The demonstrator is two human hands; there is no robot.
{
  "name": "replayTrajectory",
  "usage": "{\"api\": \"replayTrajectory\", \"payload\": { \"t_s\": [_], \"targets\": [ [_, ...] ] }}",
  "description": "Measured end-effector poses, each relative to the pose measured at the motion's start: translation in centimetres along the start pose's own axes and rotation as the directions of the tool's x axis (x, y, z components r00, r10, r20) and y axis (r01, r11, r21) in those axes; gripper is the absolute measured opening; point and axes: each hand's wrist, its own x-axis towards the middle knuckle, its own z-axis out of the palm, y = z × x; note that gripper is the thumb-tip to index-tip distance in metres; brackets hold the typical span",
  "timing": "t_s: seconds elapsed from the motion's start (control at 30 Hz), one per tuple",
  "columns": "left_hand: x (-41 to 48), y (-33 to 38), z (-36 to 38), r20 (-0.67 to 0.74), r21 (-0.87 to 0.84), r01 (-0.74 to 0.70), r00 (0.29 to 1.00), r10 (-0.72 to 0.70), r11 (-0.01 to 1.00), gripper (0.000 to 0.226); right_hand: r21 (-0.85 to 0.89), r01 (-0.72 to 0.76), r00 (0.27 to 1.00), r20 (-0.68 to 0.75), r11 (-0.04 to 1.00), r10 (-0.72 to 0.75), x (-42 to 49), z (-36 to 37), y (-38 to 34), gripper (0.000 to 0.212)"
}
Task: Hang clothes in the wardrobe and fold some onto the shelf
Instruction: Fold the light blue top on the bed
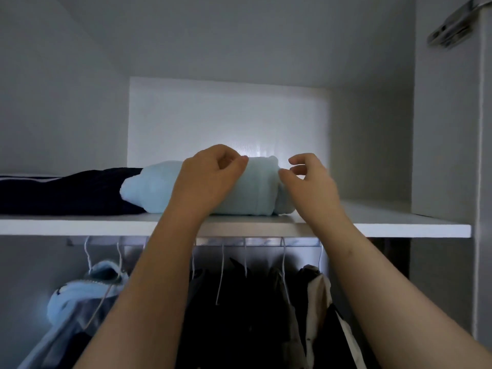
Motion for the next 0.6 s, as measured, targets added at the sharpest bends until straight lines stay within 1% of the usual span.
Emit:
{"api": "replayTrajectory", "payload": {
  "t_s": [0.1, 0.17, 0.23, 0.3, 0.37, 0.47, 0.5, 0.6],
  "targets": [
    [-2.6, 0.5, -1.1, -0.080, -0.215, -0.057, 0.996, 0.040, 0.975, 0.012, -0.058, 0.043, 0.996, -0.080, 0.997, -0.048, -3.2, -0.7, -1.6, 0.025],
    [-4.3, 0.6, -1.9, -0.101, -0.337, -0.074, 0.994, 0.043, 0.938, 0.015, -0.075, 0.046, 0.991, -0.121, 0.996, -0.055, -5.6, -0.8, -2.5, 0.027],
    [-6.1, 0.7, -2.6, -0.082, -0.456, -0.055, 0.996, 0.019, 0.888, 0.018, -0.054, 0.006, 0.988, -0.151, 0.998, -0.014, -8.2, -0.8, -3.2, 0.024],
    [-8.0, 1.1, -2.8, -0.055, -0.533, -0.025, 0.998, -0.005, 0.846, 0.018, -0.024, -0.049, 0.986, -0.162, 0.999, 0.044, -10.7, -1.0, -3.4, 0.019],
    [-10.3, 1.6, -2.8, 0.021, -0.593, 0.017, 1.000, -0.005, 0.805, 0.015, 0.000, -0.124, 0.970, -0.209, 0.992, 0.122, -13.9, -1.3, -3.5, 0.016],
    [-14.9, 2.4, -1.5, 0.178, -0.662, 0.124, 0.984, -0.006, 0.739, 0.012, -0.038, -0.206, 0.941, -0.280, 0.978, 0.187, -19.1, -2.9, -3.3, 0.012],
    [-16.6, 2.8, -1.0, 0.241, -0.683, 0.168, 0.970, 0.002, 0.711, 0.011, -0.055, -0.248, 0.925, -0.311, 0.967, 0.220, -21.0, -3.8, -3.3, 0.012],
    [-21.8, 5.0, 0.5, 0.414, -0.702, 0.311, 0.910, 0.011, 0.641, 0.019, -0.076, -0.393, 0.849, -0.413, 0.916, 0.330, -26.8, -7.5, -3.7, 0.010]
  ]
}}
